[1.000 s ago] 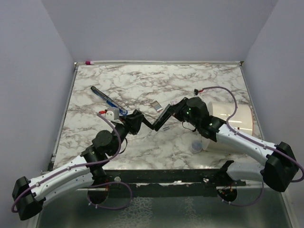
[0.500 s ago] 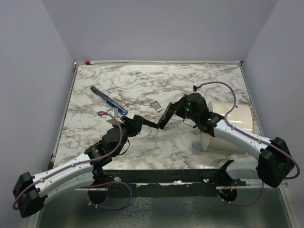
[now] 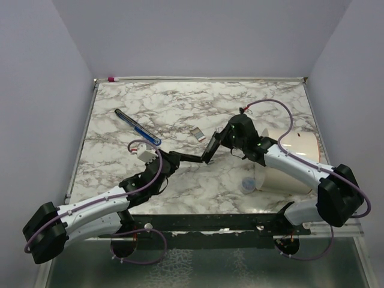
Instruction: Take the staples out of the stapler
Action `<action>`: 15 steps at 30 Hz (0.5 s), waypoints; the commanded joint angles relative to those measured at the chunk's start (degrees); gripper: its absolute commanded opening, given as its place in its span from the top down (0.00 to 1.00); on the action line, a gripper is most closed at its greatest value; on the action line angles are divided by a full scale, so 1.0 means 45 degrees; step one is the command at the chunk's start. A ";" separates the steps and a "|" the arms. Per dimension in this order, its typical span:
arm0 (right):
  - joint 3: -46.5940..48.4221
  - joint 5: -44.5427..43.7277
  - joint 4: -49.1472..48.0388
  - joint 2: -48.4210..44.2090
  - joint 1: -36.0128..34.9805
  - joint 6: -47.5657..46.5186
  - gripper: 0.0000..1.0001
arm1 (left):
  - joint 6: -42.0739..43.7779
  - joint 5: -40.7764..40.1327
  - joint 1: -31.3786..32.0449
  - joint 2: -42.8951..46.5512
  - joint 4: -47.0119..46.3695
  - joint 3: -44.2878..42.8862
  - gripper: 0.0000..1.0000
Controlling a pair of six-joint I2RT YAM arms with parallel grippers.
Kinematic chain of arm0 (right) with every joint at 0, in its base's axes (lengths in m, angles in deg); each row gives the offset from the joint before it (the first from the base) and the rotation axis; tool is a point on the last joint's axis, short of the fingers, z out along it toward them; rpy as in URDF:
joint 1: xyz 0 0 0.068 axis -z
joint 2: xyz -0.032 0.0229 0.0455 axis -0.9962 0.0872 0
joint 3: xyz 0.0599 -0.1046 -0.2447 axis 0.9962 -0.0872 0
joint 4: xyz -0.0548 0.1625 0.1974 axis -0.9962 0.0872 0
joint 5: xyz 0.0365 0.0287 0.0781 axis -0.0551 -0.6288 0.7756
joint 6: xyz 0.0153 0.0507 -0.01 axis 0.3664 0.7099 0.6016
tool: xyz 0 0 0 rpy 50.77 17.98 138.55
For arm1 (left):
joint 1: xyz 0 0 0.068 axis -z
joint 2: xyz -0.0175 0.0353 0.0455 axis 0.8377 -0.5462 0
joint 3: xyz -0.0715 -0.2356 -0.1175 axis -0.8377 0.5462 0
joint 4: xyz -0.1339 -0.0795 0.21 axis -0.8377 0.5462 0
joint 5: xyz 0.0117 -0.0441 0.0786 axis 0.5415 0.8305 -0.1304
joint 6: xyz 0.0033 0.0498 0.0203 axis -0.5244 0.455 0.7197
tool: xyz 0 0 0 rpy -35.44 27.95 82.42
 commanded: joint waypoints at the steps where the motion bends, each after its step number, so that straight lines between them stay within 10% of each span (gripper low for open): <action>1: 0.1390 0.0125 -0.1519 -0.0089 0.0154 0.0667 0.99 | -0.0585 -0.0039 -0.0084 -0.0673 0.2938 0.0432 1.00; 15: 0.1773 0.0721 -0.1313 0.0154 0.0181 0.0030 0.99 | -0.2402 0.1695 -0.0409 -0.0987 0.1117 0.2039 1.00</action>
